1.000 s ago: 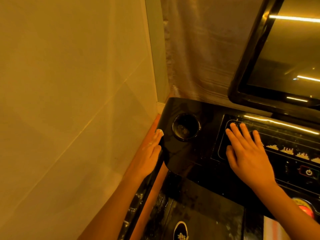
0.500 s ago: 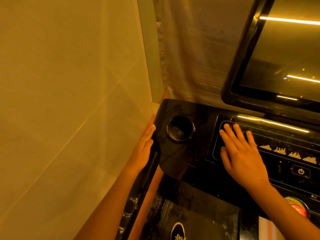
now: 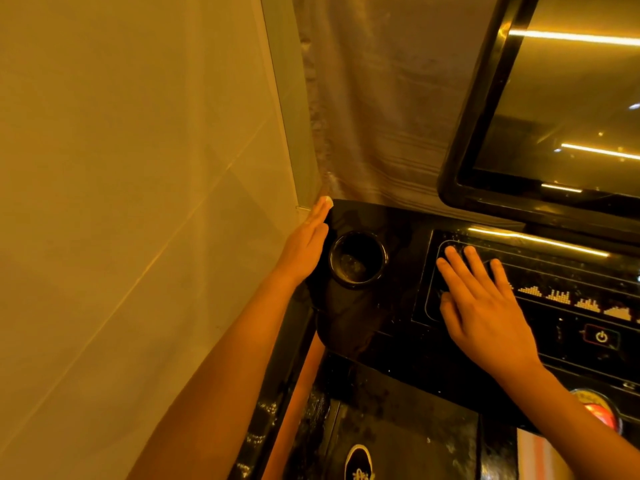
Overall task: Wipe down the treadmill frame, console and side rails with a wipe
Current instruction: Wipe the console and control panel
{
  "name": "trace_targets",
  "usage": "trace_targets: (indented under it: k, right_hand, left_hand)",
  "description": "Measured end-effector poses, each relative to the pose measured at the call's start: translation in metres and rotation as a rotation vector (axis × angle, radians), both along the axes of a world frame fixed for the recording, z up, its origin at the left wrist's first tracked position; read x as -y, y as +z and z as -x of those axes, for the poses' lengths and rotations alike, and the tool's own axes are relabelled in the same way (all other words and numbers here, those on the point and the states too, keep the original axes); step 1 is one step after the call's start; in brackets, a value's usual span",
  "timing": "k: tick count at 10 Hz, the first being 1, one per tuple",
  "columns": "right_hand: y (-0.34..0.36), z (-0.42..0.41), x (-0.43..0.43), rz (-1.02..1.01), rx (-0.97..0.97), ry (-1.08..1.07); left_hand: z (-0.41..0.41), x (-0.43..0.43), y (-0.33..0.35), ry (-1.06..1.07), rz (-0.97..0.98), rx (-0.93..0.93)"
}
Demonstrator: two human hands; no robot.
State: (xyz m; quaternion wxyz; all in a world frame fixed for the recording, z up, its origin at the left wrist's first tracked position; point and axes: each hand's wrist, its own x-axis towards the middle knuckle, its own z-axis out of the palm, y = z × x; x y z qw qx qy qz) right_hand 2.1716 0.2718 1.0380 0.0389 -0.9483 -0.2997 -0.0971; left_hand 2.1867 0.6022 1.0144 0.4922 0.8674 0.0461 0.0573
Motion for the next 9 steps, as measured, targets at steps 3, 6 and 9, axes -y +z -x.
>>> trace_targets:
  k: [3, 6, 9]
  right_hand:
    - [0.000, 0.000, 0.000, 0.008, -0.004, -0.004]
    - [0.000, 0.000, 0.000, 0.019, -0.006, -0.007]
    - [0.000, 0.000, 0.000, 0.018, -0.007, -0.006]
  left_hand:
    - [0.137, 0.005, -0.052, -0.044, -0.057, 0.031]
    - [0.042, 0.009, -0.008, -0.018, -0.064, -0.023]
    - [0.014, 0.013, 0.011, -0.009, -0.034, -0.005]
